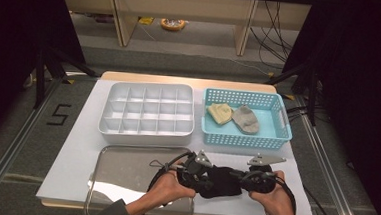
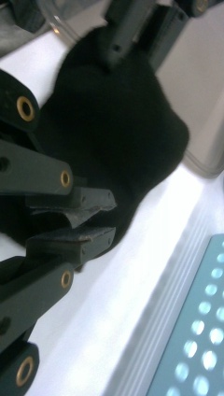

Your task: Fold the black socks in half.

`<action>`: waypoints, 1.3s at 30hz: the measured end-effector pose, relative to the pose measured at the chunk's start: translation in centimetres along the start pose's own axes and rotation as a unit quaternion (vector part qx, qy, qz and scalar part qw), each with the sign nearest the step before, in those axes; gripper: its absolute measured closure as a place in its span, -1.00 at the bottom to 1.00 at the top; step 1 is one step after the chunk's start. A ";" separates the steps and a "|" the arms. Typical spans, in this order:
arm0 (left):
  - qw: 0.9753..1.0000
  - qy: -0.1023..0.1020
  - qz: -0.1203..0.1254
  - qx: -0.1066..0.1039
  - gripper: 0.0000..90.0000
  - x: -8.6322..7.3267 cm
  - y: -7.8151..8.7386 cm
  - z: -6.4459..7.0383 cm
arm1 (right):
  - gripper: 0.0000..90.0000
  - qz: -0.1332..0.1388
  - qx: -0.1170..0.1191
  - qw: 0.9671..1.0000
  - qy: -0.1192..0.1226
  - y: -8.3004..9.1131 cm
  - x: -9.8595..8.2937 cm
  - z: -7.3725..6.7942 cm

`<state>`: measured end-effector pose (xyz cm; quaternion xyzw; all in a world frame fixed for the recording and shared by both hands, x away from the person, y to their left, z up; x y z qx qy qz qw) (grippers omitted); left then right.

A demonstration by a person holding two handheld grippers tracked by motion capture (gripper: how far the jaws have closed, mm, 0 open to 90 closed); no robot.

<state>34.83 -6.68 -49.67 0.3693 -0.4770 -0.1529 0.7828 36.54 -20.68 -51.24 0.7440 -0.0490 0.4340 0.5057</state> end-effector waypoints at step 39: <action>0.999 -0.033 -0.007 0.004 0.70 3.3 -5.1 2.4 | 0.73 0.039 -0.005 0.998 -0.050 3.7 0.9 2.2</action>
Point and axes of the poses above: each handheld gripper's, and its own axes: y roughly backward along the jaws, x roughly out of its top, z roughly to its right, the point moved 8 cm from there along -y, roughly forward along the jaws, and after that the axes turned 5 degrees about -x, right-handed, at the moved point
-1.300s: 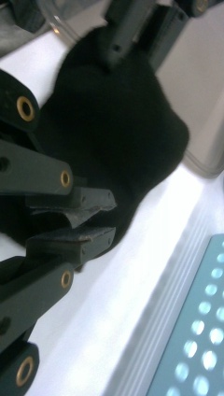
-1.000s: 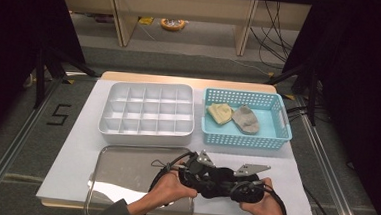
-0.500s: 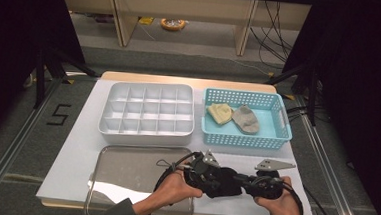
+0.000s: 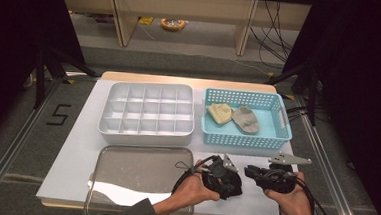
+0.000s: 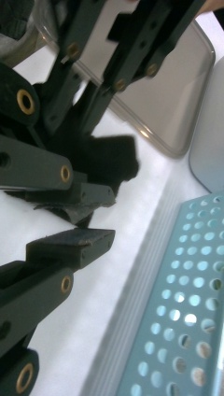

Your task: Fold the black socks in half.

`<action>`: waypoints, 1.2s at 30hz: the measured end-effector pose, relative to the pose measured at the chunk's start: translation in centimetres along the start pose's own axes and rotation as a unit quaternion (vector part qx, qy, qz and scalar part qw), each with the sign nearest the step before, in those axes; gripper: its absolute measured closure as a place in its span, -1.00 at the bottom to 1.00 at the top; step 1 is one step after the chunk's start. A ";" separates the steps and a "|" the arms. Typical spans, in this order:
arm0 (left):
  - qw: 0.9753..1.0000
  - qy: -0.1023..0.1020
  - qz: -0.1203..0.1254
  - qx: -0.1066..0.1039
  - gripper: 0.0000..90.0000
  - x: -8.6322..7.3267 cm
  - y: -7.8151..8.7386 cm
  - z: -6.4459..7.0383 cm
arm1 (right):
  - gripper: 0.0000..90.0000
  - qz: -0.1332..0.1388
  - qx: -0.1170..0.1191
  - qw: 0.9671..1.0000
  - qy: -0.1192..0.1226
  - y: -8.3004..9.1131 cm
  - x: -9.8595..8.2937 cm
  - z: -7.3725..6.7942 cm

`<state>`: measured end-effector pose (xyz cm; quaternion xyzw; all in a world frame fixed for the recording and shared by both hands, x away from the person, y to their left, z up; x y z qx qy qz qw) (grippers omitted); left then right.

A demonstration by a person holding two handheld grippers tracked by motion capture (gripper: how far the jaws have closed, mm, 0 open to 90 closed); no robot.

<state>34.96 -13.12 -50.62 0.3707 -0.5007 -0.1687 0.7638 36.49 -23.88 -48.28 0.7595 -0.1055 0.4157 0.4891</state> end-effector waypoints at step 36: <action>0.999 -0.006 0.046 0.008 0.65 -1.5 -0.7 1.8 | 0.37 -0.058 0.004 0.998 0.011 -2.3 0.3 -0.9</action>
Point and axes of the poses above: each handheld gripper's, and its own axes: y roughly backward along the jaws, x roughly out of its top, z roughly to its right, the point moved 8 cm from there along -y, roughly forward along the jaws, and after that the axes turned 5 degrees about -x, right-handed, at the moved point
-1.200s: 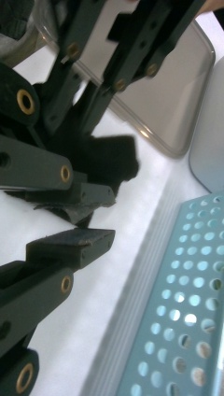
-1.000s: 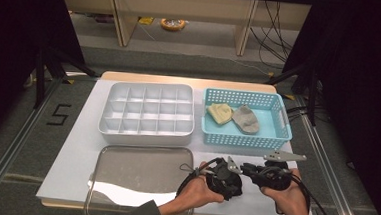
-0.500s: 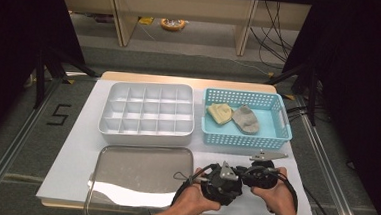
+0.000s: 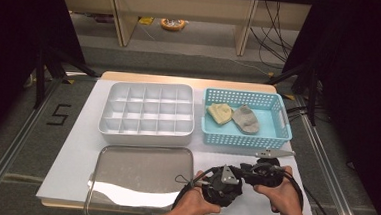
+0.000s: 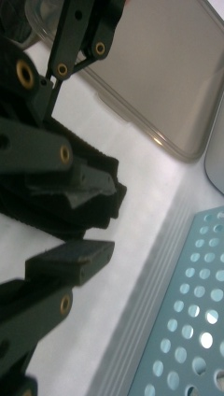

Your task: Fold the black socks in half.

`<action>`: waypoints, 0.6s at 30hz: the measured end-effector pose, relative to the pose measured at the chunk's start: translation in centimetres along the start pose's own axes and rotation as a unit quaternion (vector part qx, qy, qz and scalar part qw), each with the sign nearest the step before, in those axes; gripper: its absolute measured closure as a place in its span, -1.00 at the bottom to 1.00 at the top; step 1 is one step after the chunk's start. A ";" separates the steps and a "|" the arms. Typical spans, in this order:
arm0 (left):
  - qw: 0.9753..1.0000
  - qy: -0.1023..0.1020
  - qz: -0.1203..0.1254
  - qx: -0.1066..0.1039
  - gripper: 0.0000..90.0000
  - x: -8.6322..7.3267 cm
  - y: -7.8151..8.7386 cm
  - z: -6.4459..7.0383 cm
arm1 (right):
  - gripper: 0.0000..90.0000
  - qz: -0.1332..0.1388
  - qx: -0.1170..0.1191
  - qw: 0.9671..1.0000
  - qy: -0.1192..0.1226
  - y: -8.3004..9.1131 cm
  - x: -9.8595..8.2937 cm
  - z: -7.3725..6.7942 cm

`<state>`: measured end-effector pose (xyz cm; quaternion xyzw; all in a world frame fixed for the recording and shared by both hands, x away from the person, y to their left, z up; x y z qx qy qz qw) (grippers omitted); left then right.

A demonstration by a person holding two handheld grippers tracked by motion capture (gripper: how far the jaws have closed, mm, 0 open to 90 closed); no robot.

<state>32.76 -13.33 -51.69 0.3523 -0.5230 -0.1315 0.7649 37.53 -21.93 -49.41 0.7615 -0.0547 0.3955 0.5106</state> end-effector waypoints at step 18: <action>1.000 0.015 0.022 -0.011 0.47 -2.2 3.9 0.3 | 0.04 -0.059 0.037 0.996 -0.060 -3.9 -1.4 0.8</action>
Point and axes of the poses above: each handheld gripper's, and its own axes: y roughly backward along the jaws, x roughly out of its top, z roughly to its right, the point moved 8 cm from there along -y, roughly forward along the jaws, and after that the axes turned 5 degrees about -x, right-handed, at the moved point
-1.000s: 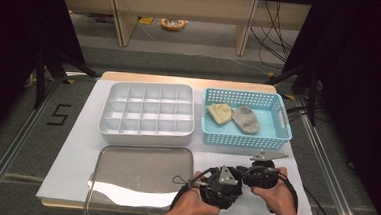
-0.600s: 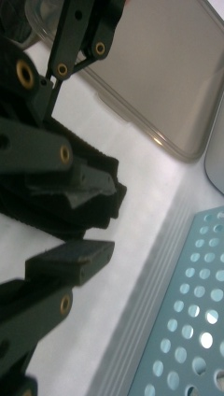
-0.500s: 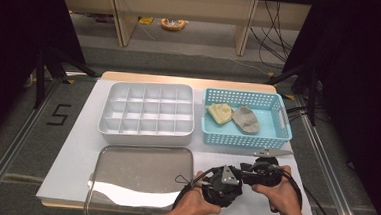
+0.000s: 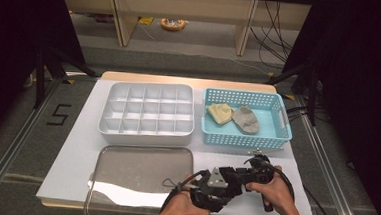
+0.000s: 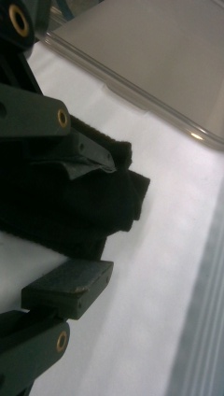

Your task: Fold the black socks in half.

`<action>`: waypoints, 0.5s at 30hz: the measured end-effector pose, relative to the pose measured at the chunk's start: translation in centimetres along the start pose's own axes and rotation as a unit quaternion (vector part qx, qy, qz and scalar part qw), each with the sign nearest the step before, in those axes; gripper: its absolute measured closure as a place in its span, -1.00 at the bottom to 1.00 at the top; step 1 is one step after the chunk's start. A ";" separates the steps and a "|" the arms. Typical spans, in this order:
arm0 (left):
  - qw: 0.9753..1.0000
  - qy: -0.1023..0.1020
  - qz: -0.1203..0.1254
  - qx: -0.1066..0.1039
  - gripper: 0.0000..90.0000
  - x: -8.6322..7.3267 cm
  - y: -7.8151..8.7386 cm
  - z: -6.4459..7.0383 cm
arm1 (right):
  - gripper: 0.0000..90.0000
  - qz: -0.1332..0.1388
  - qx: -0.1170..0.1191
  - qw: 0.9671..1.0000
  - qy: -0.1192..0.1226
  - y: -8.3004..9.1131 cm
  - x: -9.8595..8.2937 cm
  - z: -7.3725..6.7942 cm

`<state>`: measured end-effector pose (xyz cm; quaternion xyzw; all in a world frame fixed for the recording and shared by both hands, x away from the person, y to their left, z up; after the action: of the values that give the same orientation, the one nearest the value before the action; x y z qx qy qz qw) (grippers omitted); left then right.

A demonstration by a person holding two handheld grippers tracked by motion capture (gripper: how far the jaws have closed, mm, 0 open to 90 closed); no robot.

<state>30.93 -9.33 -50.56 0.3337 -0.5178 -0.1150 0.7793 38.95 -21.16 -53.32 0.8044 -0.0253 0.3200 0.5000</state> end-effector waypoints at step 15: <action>0.998 0.039 0.030 0.049 0.31 -5.3 7.7 -3.1 | 0.05 -0.021 0.004 1.000 0.001 -0.4 0.0 -0.5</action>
<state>30.10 0.52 -50.28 0.3602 -0.5017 -0.0529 0.7847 38.84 -20.49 -53.49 0.8064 -0.0067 0.3100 0.5036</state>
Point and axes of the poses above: each handheld gripper's, and its own axes: y roughly backward along the jaws, x roughly out of its top, z roughly to its right, the point moved 8 cm from there along -y, roughly forward along the jaws, and after that the axes turned 5 degrees about -x, right-handed, at the moved point
